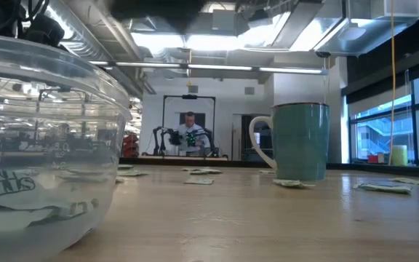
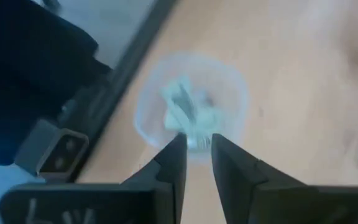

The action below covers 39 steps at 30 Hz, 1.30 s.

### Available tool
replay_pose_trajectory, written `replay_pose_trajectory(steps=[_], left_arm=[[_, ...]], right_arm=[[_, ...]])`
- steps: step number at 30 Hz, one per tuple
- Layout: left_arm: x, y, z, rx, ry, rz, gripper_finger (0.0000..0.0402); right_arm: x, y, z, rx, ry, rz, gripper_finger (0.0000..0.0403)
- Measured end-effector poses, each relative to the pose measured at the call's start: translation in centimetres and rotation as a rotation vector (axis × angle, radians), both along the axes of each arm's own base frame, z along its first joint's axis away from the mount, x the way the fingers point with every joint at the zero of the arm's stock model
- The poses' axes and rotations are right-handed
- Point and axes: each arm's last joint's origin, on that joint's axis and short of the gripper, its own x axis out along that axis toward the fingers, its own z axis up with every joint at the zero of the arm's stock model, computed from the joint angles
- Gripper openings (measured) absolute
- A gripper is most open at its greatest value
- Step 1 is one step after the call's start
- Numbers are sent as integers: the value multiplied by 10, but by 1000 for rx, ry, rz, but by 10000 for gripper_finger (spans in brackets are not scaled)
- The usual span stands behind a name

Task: Pick and place Stevia / Truvia into bins
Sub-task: Put the light green stevia packet into the transparent bin

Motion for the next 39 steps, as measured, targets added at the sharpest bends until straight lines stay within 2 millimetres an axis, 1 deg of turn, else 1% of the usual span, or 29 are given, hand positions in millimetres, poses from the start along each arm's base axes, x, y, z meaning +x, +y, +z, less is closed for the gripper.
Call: replay_pose_trajectory(steps=[3,7,10,13,15,23,26,29,33,35,39], left_arm=[[0,0,0,0,0,-2,75],[0,0,0,0,0,-3,75],[0,0,0,-1,0,-3,75],[0,0,0,-1,2,-3,75],[0,0,0,-3,1,-3,75],[0,0,0,-4,1,-5,75],[0,0,0,-16,-3,-7,75],[0,0,0,-19,-4,-8,75],[0,0,0,-19,-4,-7,75],[0,0,0,-19,-4,-7,75],[0,0,0,-19,-4,-7,75]], right_arm=[[-14,-10,5,-95,99,-129,79],[-38,-24,10,-260,248,-373,79],[-55,-33,14,-324,364,-533,79],[-66,-38,13,-366,455,-644,77],[-70,-38,10,-380,478,-674,72],[-80,-33,-17,-372,549,-646,44],[-87,-32,-19,-339,515,-638,32],[-101,-33,-14,-284,473,-664,18],[-123,-40,-9,-183,399,-702,4],[-137,-47,-12,-156,363,-728,5],[-165,-60,-27,-129,331,-770,10]])
